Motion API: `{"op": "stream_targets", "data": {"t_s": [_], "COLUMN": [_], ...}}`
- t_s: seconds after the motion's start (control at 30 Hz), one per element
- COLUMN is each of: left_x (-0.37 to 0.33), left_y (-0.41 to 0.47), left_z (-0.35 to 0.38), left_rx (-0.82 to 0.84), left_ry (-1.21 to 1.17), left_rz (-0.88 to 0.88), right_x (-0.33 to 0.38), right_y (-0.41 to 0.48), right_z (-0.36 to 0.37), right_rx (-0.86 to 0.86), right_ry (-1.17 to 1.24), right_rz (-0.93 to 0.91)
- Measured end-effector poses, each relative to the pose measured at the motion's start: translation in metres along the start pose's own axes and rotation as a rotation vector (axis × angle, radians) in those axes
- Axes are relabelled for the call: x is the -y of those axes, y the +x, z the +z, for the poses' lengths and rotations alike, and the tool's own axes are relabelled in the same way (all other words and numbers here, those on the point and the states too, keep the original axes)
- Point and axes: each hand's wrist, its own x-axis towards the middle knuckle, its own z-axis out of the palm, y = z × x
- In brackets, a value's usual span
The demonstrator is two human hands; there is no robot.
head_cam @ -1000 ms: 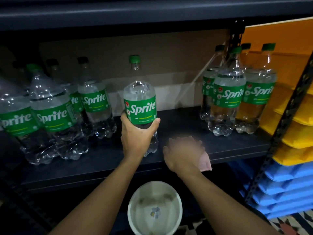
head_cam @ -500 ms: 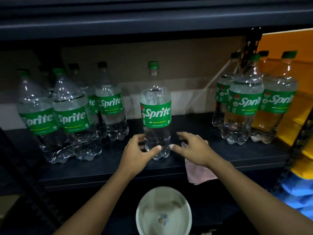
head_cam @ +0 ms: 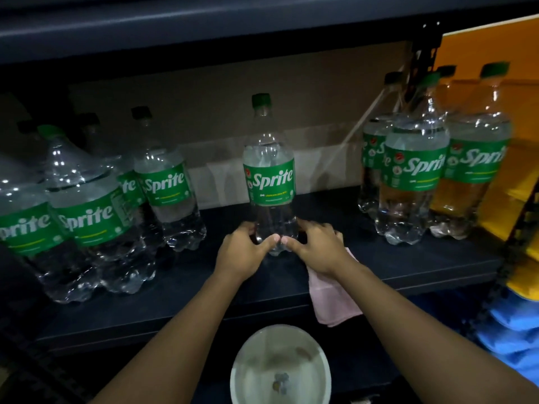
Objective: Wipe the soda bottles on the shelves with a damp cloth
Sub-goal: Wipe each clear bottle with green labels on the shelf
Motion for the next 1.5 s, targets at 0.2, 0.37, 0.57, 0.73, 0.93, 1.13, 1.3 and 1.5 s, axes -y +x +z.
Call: {"op": "stream_targets", "data": {"t_s": [0.2, 0.37, 0.57, 0.73, 0.93, 1.13, 1.3, 1.5], "left_x": [-0.032, -0.056, -0.078, -0.085, -0.086, -0.087, -0.089, -0.091], "left_y": [0.029, 0.048, 0.065, 0.075, 0.082, 0.087, 0.089, 0.089], "left_z": [0.039, 0.075, 0.107, 0.118, 0.12, 0.123, 0.128, 0.128], "left_rx": [0.079, 0.146, 0.17, 0.193, 0.218, 0.224, 0.21, 0.23], "left_ry": [0.044, 0.03, 0.016, 0.049, 0.049, 0.041, 0.025, 0.022], "left_rz": [0.007, 0.014, -0.003, -0.003, 0.021, 0.028, 0.021, 0.006], "right_x": [-0.03, -0.045, -0.05, -0.051, -0.052, -0.052, -0.053, -0.053], "right_y": [0.01, 0.011, 0.012, 0.013, 0.013, 0.014, 0.017, 0.019], "right_z": [-0.006, -0.003, -0.009, -0.006, -0.005, -0.005, -0.002, 0.0], "right_rx": [-0.034, -0.269, -0.432, -0.461, -0.438, -0.416, -0.442, -0.454], "right_ry": [0.165, 0.413, 0.538, 0.551, 0.529, 0.525, 0.527, 0.519], "right_rz": [0.107, 0.214, 0.369, 0.367, 0.361, 0.351, 0.343, 0.329]}}
